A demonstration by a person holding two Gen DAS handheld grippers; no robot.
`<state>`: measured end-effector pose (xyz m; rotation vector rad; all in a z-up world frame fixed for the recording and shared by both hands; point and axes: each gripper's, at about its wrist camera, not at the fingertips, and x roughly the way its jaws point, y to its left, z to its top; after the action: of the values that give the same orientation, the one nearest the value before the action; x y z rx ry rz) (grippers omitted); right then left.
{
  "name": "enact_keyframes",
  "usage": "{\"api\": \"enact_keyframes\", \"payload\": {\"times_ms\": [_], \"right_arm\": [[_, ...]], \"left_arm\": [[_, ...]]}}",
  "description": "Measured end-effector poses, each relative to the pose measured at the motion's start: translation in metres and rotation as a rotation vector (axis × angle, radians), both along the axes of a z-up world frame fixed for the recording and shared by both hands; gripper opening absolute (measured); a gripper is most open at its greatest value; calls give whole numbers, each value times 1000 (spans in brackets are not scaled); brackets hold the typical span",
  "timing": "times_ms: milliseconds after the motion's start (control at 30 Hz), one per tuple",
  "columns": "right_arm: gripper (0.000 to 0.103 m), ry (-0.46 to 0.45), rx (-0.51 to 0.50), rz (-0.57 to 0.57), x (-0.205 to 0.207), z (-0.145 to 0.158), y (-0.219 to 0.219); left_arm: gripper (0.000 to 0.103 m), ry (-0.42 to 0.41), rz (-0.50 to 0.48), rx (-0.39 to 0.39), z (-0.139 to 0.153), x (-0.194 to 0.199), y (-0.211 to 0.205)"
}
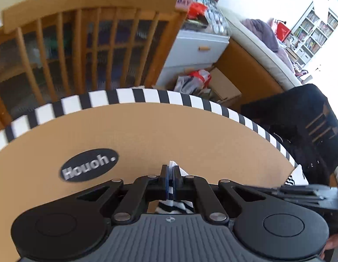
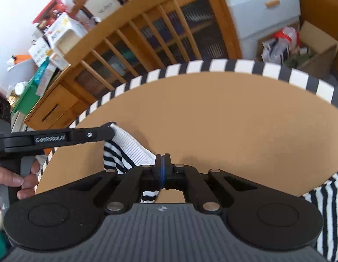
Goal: Fold clothes
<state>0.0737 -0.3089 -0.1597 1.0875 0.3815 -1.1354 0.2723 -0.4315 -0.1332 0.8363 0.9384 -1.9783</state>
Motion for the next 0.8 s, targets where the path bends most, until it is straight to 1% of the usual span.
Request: {"api": "enact_keyframes", "payload": {"times_ms": [33,67,100,167,200,267,367,433,467,500,600,633,700,800], "right_arm": [[0,-2,11,3,1,2,0],[3,-5,24,2,2,3,0],[6,-19,53,-29,1,1,-1],[25,-88,120,-92,-3,-11,-8],[27,-100,141,-88,-3,-16,-13],[28,-117,177,-77,0,-23,-21],[27,38,103,35,25,-15,-26],[26,60,111,69,35,-19,-31],[12,73,114,85,40,-21,-33],[4,102,113,94,43,-22,-35],[3,103,96,110,42,-20,-34],[3,82,86,100,36,-18,-32],[3,40,65,82,26,-14,-29],[3,13,9,111,17,1,-20]], "left_arm": [[3,-4,1,-3,5,3,6],[4,-11,5,-4,9,5,11],[4,-19,8,0,8,5,13],[4,-34,15,7,6,5,17],[4,-42,18,11,5,5,18],[4,-58,24,19,2,6,22],[4,-81,34,31,-1,6,28],[4,-96,34,39,-4,6,29],[4,-101,33,41,-6,6,29],[4,-103,38,43,-8,6,27],[4,-101,57,37,-12,7,24],[4,-98,65,32,-12,8,24],[4,-68,91,14,-10,9,23],[4,-19,122,-15,5,17,32]]}}
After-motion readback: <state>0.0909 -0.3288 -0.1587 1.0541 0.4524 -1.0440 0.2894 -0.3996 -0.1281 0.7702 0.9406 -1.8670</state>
